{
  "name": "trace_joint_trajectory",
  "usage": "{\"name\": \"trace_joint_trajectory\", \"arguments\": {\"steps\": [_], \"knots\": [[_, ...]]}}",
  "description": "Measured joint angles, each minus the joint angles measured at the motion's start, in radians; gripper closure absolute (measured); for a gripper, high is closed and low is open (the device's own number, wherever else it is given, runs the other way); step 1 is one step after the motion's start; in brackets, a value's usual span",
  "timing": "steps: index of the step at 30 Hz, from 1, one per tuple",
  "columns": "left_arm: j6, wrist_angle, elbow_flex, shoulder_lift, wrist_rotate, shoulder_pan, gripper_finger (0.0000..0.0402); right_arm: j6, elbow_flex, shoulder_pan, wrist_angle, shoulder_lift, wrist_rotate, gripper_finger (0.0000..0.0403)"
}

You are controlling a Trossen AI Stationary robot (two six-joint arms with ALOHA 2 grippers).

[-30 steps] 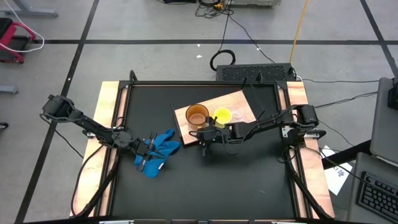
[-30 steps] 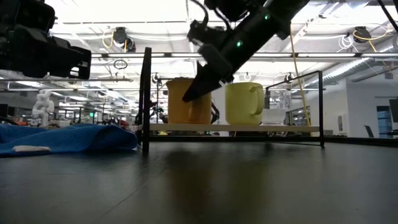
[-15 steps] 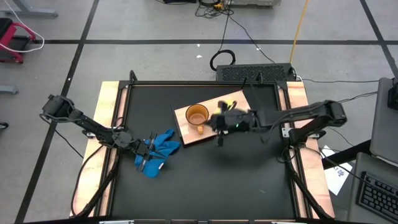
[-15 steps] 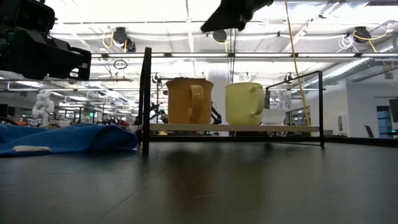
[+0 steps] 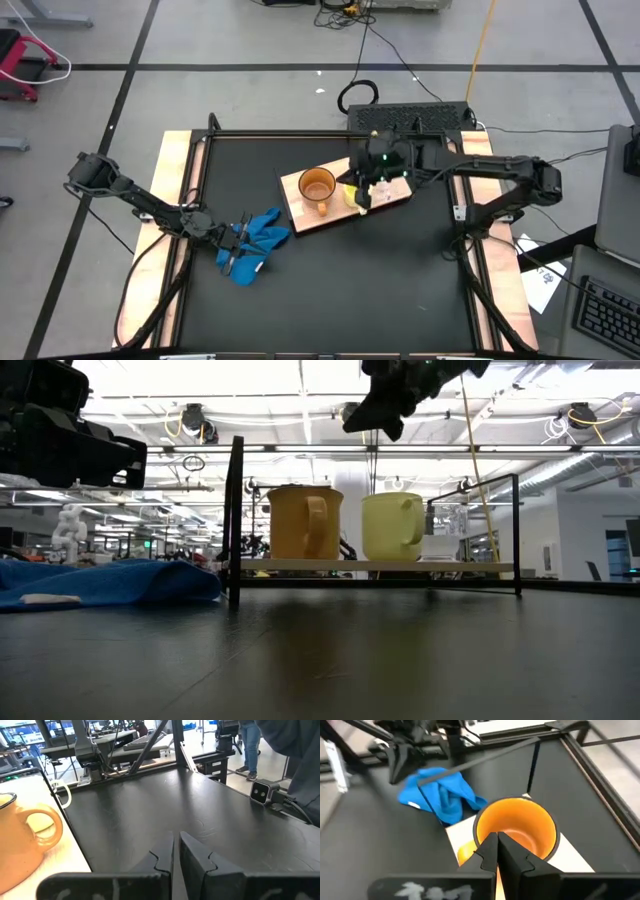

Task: Stack small to large cups/mugs on shelf
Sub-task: Adjust the brown mug

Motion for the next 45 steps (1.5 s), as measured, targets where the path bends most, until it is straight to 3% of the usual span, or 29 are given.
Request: {"name": "trace_joint_trajectory", "arguments": {"steps": [7,17,25,34,45], "knots": [[0.013,0.002,0.000,0.000,-0.005,0.001,0.0371,-0.012,0.147,-0.112,-0.128,0.085,-0.176,0.0403],[0.024,-0.001,0.000,0.000,-0.010,0.002,0.0371,-0.220,0.533,-0.156,-0.527,0.359,-0.172,0.0403],[0.025,-0.007,0.000,0.000,-0.010,0.002,0.0371,-0.350,0.780,-0.160,-0.710,0.568,-0.119,0.0403],[0.026,-0.046,0.000,0.000,-0.010,0.002,0.0371,-0.505,0.801,-0.097,-0.782,0.594,-0.124,0.0387],[0.028,-0.061,0.000,0.000,-0.009,0.002,0.0371,-0.543,0.801,0.010,-0.731,0.593,-0.119,0.0293]]}}
